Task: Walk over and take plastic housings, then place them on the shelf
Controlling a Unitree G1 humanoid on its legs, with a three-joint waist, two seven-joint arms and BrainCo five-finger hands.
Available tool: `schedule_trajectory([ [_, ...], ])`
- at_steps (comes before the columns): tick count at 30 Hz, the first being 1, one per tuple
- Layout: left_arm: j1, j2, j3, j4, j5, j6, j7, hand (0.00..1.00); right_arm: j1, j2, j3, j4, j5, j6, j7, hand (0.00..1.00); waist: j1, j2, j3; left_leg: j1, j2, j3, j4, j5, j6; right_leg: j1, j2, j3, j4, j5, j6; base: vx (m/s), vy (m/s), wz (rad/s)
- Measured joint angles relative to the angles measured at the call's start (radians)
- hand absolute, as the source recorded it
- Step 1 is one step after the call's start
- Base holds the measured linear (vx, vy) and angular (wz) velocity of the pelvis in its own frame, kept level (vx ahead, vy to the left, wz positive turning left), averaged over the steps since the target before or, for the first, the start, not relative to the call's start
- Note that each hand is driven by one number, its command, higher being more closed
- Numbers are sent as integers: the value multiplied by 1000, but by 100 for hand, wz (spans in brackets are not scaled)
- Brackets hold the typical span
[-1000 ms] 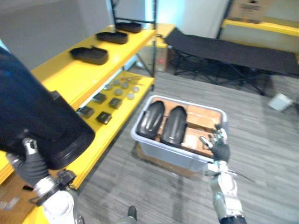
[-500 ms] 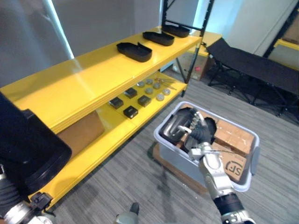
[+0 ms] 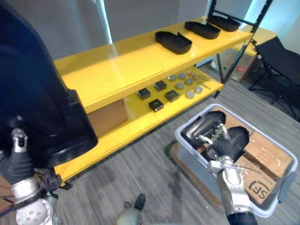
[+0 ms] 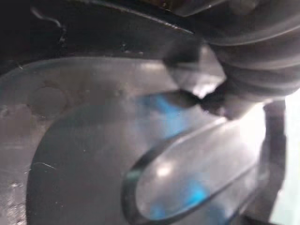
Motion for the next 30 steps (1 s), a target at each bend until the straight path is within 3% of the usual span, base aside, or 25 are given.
schedule_trajectory([
  [1, 2, -5, -6, 5, 0, -1, -3, 100, 1, 0, -1, 0, 0, -2, 2, 0, -1, 3, 3, -2, -3, 5, 0, 0, -3, 2, 0, 0, 0, -15, 1, -171, -32, 0],
  [2, 1, -12, -19, 21, 0, -2, -7, 100, 4, -1, -5, 0, 0, -3, 8, 0, -7, 15, 13, -16, 2, 59, 5, -22, -1, 6, -3, -5, -2, -34, 43, -247, -31, 50],
  [3, -12, -27, -48, 51, 3, -1, -17, 100, 18, -7, -23, -2, 0, -6, 18, 0, -45, 44, 32, -44, 48, 211, 66, -41, 17, 27, 8, -51, 0, -35, 53, -213, -23, 59],
  [7, -11, -29, -74, 76, 12, -2, -15, 100, 58, -22, -68, 0, 0, -36, 26, 0, -56, 71, 40, -66, 89, 342, 94, -49, 22, 22, -12, -81, 27, -54, 55, -132, 40, 40],
  [9, -4, -27, -66, 75, 12, -7, -2, 100, 57, -21, -67, 0, -1, -63, 27, 0, -45, 72, 39, -68, 90, 388, 139, -60, 39, 23, -33, -71, 63, -79, 69, -23, 44, -4],
  [13, -20, -23, -41, 75, 12, -8, -1, 100, 26, 6, -61, -1, -51, -93, -7, 0, -39, 22, 25, -82, 19, 403, 176, -92, 71, 27, -106, -61, 83, -106, 73, 113, 92, 13],
  [15, -56, -21, -23, 85, 12, -9, -14, 100, 22, 16, -63, -1, -90, -93, -33, 0, -46, 7, 29, -77, -7, 393, 190, -122, 82, 13, -145, -41, 193, -78, 50, 174, 106, 38],
  [16, -87, -13, -27, 99, 17, -5, -19, 100, 26, 17, -63, 2, -90, -95, -52, 0, -58, 2, 31, -55, -21, 369, 181, -126, 88, -56, -181, 26, 366, -30, -8, 140, 106, 54],
  [17, -98, 7, -26, 102, 17, -5, -17, 100, 23, 21, -66, 2, -90, -107, -59, 0, -59, -2, 33, -25, -25, 362, 161, -132, 95, -108, -200, 87, 478, 35, -38, 248, 138, 56],
  [18, -110, 51, -27, 104, 18, -1, -15, 100, 21, 22, -77, 2, -94, -128, -70, 0, -71, -7, 35, 28, -28, 326, 124, -139, 104, -181, -202, 191, 629, 186, -28, 239, 84, 35],
  [19, -114, 69, -27, 104, 20, 0, -10, 100, 22, 24, -83, 1, -100, -136, -72, 0, -77, -6, 36, 43, -28, 313, 110, -141, 107, -212, -197, 221, 681, 191, -21, 253, 56, 39],
  [20, -119, 83, -27, 104, 21, 0, -1, 100, 22, 26, -91, 0, -106, -146, -72, 0, -84, -8, 34, 51, -28, 300, 99, -144, 111, -246, -188, 238, 718, 138, -24, 249, 9, 57],
  [21, -144, 91, -30, 105, 16, 14, 14, 100, 27, 27, -122, -28, -114, -162, -69, 0, -99, -10, 34, 75, -19, 264, 87, -155, 116, -313, -139, 250, 709, 19, -22, 251, 6, 52],
  [23, -154, 91, -30, 105, 12, 30, 20, 100, 32, 26, -147, -54, -117, -179, -66, 0, -98, -9, 35, 95, -13, 250, 82, -170, 113, -348, -97, 250, 590, -30, -24, 293, -10, 35],
  [26, -187, 92, -45, 110, 12, 54, 23, 100, 33, 15, -171, -81, -117, -191, -71, 0, -110, 3, 41, 91, 2, 189, 130, -223, 96, -412, -20, 337, 326, -26, -22, 224, -70, 48],
  [28, -202, 92, -94, 128, 10, 60, 21, 100, 52, 13, -176, -90, -116, -191, -71, 0, -132, 14, 45, 94, 24, 109, 191, -272, 84, -418, 24, 459, 243, -17, -9, 248, -197, 101],
  [30, -191, 90, -126, 126, 8, 59, 15, 100, 75, 13, -175, -122, -117, -191, -69, 0, -136, 26, 48, 94, 41, 61, 240, -314, 58, -413, 43, 516, 213, -8, -4, 217, -217, 90],
])
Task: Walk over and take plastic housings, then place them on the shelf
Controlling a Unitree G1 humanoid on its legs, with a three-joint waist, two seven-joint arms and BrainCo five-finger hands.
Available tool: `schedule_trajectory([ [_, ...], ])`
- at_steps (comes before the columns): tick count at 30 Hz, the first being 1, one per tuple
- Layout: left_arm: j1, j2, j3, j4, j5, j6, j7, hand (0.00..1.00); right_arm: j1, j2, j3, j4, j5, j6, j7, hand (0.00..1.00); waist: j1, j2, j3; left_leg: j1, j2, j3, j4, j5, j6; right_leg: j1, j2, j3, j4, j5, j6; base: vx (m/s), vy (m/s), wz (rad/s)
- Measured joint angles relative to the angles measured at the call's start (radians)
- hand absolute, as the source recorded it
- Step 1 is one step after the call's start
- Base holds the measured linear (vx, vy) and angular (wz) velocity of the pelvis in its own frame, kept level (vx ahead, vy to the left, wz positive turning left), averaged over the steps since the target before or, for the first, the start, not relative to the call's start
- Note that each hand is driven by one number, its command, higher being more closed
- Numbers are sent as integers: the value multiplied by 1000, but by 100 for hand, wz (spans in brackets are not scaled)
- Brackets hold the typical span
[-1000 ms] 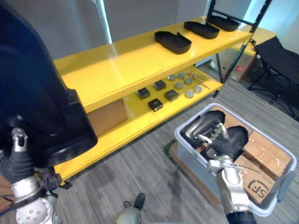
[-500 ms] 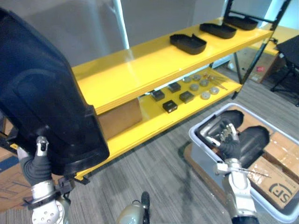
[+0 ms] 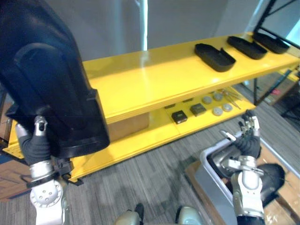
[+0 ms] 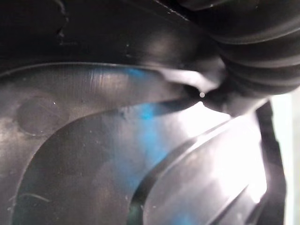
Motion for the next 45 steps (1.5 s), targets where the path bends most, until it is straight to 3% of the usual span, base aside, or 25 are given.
schedule_trajectory([
  [3, 41, 1, -25, -24, 0, -1, 3, 100, 24, -1, 5, -111, -5, -2, -1, 0, 7, -53, -34, -6, 13, -38, 80, -109, -63, 55, -21, -5, -80, 86, -28, 305, -451, 82],
  [4, 61, -42, -35, -37, 1, -8, 10, 100, 10, -36, 13, -129, -10, -8, -3, 0, 12, -45, -63, -23, 103, 54, 129, -142, -112, 86, -1, -61, -101, 108, 69, 237, -435, 55],
  [5, 70, -67, -49, -42, 1, -8, 12, 100, 6, -59, 17, -130, -9, -8, -3, 0, 13, -25, -76, -25, 142, 70, 133, -142, -120, 88, 21, -81, -107, 99, 54, 346, -576, 40],
  [6, 90, -103, -63, -42, 1, -11, 22, 100, -20, -94, 22, -124, -9, -7, -2, 0, 28, 15, -100, -19, 184, 86, 116, -129, -141, 86, 64, -87, -103, 82, 29, 228, -303, 12],
  [7, 92, -113, -62, -41, 1, -11, 29, 100, -37, -100, 21, -120, -6, -8, -2, 0, 31, 26, -100, -23, 197, 99, 126, -112, -151, 89, 78, -90, -103, 75, 19, 282, -332, 6],
  [9, 86, -130, -62, -33, 1, -10, 48, 100, -76, -102, 21, -80, 14, -9, -1, 0, 26, 42, -81, -103, 214, 105, 316, -68, -104, 143, 101, -111, -132, 67, 6, 277, -329, 15],
  [10, 83, -137, -62, -29, 4, -10, 53, 100, -71, -103, 18, -57, 23, -9, -1, 0, 26, 34, -56, -158, 220, 114, 474, -3, -93, 211, 101, -122, -177, 71, -5, 225, -250, 11],
  [12, 82, -137, -63, -11, 3, -10, 48, 100, -36, -95, -8, -55, 38, -19, 0, 0, 21, 29, -48, -198, 232, 163, 555, -15, -110, 293, 91, -146, -237, 74, -10, 216, -156, 11],
  [14, 80, -138, -63, 0, 9, -11, 32, 100, -6, -81, -59, -57, 39, -47, -4, 0, 7, 36, -51, -196, 213, 227, 385, -21, -110, 330, 75, -173, -276, 74, -9, 234, -46, 18],
  [15, 76, -138, -64, 0, 13, -17, 23, 100, 6, -67, -88, -57, 40, -53, -12, 0, -5, 41, -54, -192, 186, 232, 223, -2, -119, 331, 69, -183, -286, 75, -9, 192, 58, 21],
  [16, 74, -138, -64, 1, 13, -20, 17, 100, 12, -63, -94, -57, 38, -53, -21, 0, -13, 45, -56, -182, 173, 229, 133, 34, -121, 329, 68, -189, -291, 75, -8, 165, 88, 18],
  [17, 70, -139, -64, 1, 13, -24, 6, 100, 23, -61, -98, -57, 34, -55, -34, 0, -15, 53, -54, -158, 162, 224, 9, 121, -122, 328, 70, -187, -293, 74, 1, 140, 128, -8],
  [19, 62, -125, -57, 16, 13, -30, 3, 100, 26, -15, -80, -61, 20, -56, -65, 0, -12, 12, -38, -89, 121, 265, -63, 147, -123, 331, 26, -165, -291, 72, 18, 157, 151, -35],
  [20, 56, -115, -57, 22, 14, -30, 2, 100, 22, -5, -68, -66, 17, -56, -73, 0, -12, -8, -37, -74, 105, 286, -74, 139, -111, 331, 6, -159, -291, 72, 22, 120, 107, -32],
  [22, 46, -104, -54, 22, 12, -30, -14, 100, 21, 0, -53, -68, 25, -60, -81, 0, -12, -20, -41, -54, 88, 319, -80, 126, -93, 324, -17, -156, -280, 81, 37, 122, 113, -40],
  [26, 9, -70, -48, 17, 9, -30, -48, 100, 47, 59, -25, -66, 37, -73, -69, 0, -21, -15, -45, -18, 70, 381, -107, 112, -75, 282, -43, -155, -231, 91, 51, 81, 85, -39],
  [29, -3, -71, -50, 9, 13, -20, -30, 100, 53, 66, 35, -66, 38, -81, -9, 0, -29, -15, -45, -22, 72, 392, -113, 111, -74, 278, -39, -156, -294, 134, 65, 33, 20, -45],
  [36, -20, -80, -95, 9, 9, 12, -35, 100, 64, 60, 66, -70, 27, -89, 8, 0, -40, -14, -46, -22, 70, 371, -165, 138, -76, 277, -27, -171, -313, 147, 67, -26, 1, 4],
  [41, -33, -73, -109, 10, 2, 82, -40, 100, 55, -4, 79, -103, 18, -90, 82, 0, -41, -13, -46, -16, 69, 368, -183, 159, -75, 276, -24, -181, -313, 151, 62, -50, 1, 2],
  [45, -82, -47, -169, 43, -8, 175, -35, 100, 28, -45, 130, -125, 41, -90, 145, 0, -43, -7, -56, 1, 68, 370, -201, 176, -74, 282, -24, -180, -314, 150, 62, -64, 3, -3],
])
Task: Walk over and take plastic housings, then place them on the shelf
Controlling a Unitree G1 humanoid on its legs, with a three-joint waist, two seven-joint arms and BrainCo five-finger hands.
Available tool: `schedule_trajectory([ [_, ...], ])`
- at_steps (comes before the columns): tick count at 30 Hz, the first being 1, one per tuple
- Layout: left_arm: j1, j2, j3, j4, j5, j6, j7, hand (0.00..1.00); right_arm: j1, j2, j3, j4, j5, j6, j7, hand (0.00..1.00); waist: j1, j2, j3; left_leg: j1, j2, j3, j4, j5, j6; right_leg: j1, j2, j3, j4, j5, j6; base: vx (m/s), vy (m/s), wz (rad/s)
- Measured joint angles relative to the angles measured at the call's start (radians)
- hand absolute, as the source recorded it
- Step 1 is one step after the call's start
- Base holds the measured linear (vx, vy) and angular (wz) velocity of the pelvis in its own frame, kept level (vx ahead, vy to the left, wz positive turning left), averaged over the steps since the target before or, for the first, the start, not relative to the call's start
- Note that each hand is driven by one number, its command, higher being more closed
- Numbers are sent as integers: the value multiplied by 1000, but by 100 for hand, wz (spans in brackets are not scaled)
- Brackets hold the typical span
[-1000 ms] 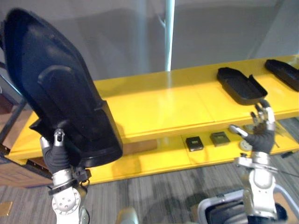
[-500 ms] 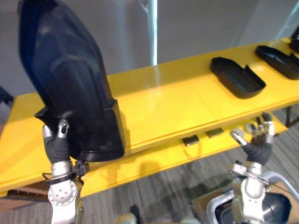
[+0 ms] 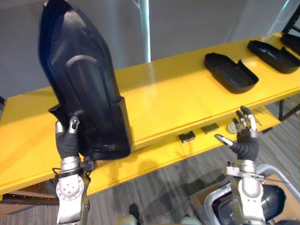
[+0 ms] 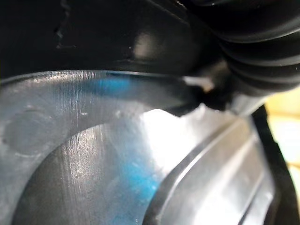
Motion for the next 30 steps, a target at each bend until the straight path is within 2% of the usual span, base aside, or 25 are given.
schedule_trajectory([
  [2, -70, 14, -63, 58, -38, 74, -27, 100, -27, -9, 53, 0, 10, 0, 12, 0, -1, 11, -9, 18, -5, 3, -47, 33, -1, -1, 0, -1, -7, -2, -1, -78, -1, -2],
  [3, -90, 14, -76, 79, -41, 93, -36, 100, -33, -10, 68, 0, 11, 0, 12, 0, -2, 14, -12, 22, -6, 3, -59, 41, 0, -1, 1, -2, -9, -3, -2, -87, -4, -5],
  [5, -208, 32, -129, 229, -51, 184, -45, 100, -71, -21, 114, 11, 12, 1, 11, 0, -3, 22, -16, 29, -4, 14, -66, 55, -2, -1, 1, 0, -15, -7, -2, -117, -8, -13],
  [6, -243, 45, -141, 288, -48, 205, -43, 100, -82, -28, 125, 15, 14, 1, 12, 0, -6, 25, -19, 32, -1, 15, -68, 57, -2, -1, 3, 3, -14, -7, -2, -107, -8, -15],
  [8, -379, 105, -170, 531, -83, 274, -41, 100, -127, -49, 152, 22, 26, 1, 29, 0, -36, 29, -24, 37, 7, 24, -72, 65, -6, -7, 9, 18, -16, -10, -5, -111, 0, -15],
  [10, -460, 132, -171, 659, -128, 323, -39, 100, -133, -59, 152, 27, 52, 1, 53, 0, -57, 25, -26, 37, 12, 31, -73, 70, -6, -13, 12, 24, -15, -9, -4, -83, 8, -17],
  [13, -567, 164, -172, 820, -219, 391, -32, 100, -133, -67, 155, 48, 58, 1, 81, 0, -66, 18, -30, 35, 20, 59, -73, 70, -7, -33, 19, 54, -15, 1, -5, -23, 16, -25],
  [15, -637, 204, -173, 927, -265, 465, -9, 100, -131, -67, 181, 64, 64, 2, 108, 0, -85, 10, -31, 30, 27, 71, -73, 74, -10, -40, 26, 65, -19, 13, -8, 8, 0, -17],
  [18, -657, 215, -173, 972, -274, 510, 7, 100, -128, -68, 189, 64, 91, 6, 144, 0, -92, 8, -33, 24, 31, 80, -73, 75, -11, -49, 32, 78, -26, 26, -2, 28, -1, -10],
  [23, -703, 236, -173, 1019, -272, 524, 70, 100, -121, -68, 226, 67, 117, 45, 177, 0, -105, 4, -36, 10, 42, 80, -72, 81, -17, -65, 43, 82, -25, 29, -8, 4, -2, 0],
  [26, -731, 248, -173, 1028, -273, 540, 96, 100, -120, -75, 239, 66, 117, 46, 196, 0, -112, 5, -36, -18, 43, 80, -70, 88, -16, -101, 45, 89, -11, 29, -9, 0, 0, 0],
  [30, -770, 248, -173, 1047, -275, 544, 119, 100, -145, -94, 258, 52, 131, 46, 259, 0, -112, 3, -24, -32, 39, 85, -68, 92, -11, -127, 41, 100, 9, 29, -8, -5, 13, -2],
])
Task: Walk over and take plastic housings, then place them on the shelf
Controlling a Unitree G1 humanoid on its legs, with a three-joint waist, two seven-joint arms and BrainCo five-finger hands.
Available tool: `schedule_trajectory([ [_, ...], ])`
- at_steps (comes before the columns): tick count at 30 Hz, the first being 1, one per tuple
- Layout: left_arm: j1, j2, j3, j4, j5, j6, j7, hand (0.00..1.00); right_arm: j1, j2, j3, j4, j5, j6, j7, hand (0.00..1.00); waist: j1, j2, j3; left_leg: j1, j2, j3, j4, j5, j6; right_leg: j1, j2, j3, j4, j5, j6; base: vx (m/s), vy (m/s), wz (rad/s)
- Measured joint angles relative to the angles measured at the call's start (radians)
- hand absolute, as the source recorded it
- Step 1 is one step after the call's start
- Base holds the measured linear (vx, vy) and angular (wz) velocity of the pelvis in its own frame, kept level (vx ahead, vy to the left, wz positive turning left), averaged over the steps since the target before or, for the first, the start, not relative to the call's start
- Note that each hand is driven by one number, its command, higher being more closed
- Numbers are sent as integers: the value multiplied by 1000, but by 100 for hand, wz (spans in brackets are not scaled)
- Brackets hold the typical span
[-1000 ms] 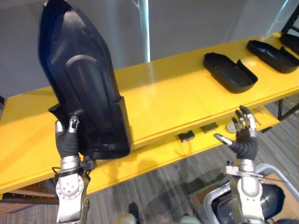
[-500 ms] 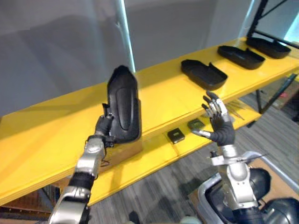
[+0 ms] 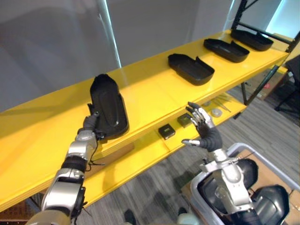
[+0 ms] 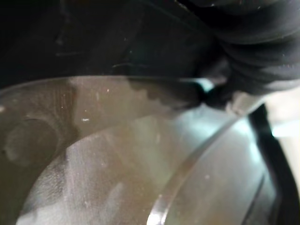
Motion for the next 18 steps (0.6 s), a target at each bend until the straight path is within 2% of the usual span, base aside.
schedule_trajectory([
  [2, -26, 0, 0, -3, -2, -5, 0, 100, -62, -13, 23, -20, 40, 2, 33, 0, 2, 7, 27, -15, -1, -7, 0, 9, 4, -18, -1, -3, 15, -3, -3, -56, 30, 6],
  [8, -56, -3, -52, -73, -30, -8, -13, 100, -171, -18, 95, -39, 58, 13, 29, 0, 7, 33, 81, -58, -14, -75, 0, 25, 4, -42, -18, -61, 64, -30, -1, -41, 20, 30],
  [9, -57, -3, -55, -81, -29, -8, -14, 0, -176, -19, 103, -39, 57, 18, 23, 0, 12, 33, 81, -64, -14, -79, 0, 26, 3, -51, -20, -67, 69, -35, 0, -20, 4, 37],
  [12, -60, -3, -69, -102, -30, -15, -18, 0, -190, -18, 119, -39, 35, 30, -14, 0, 31, 35, 95, -66, -20, -94, 0, 28, 3, -54, -30, -84, 100, -51, 1, 12, -8, 18],
  [15, -61, -3, -69, -114, -31, -23, -15, 0, -204, -18, 121, -39, 23, 47, -52, 0, 31, 47, 104, -73, -30, -110, 0, 32, 7, -54, -38, -99, 111, -55, 8, 36, 0, 14],
  [18, -61, -3, -68, -128, -38, -45, -6, 0, -205, -18, 121, -39, 21, 48, -57, 0, 31, 47, 119, -75, -30, -115, 0, 35, 9, -52, -38, -104, 115, -58, 7, 40, -10, 7],
])
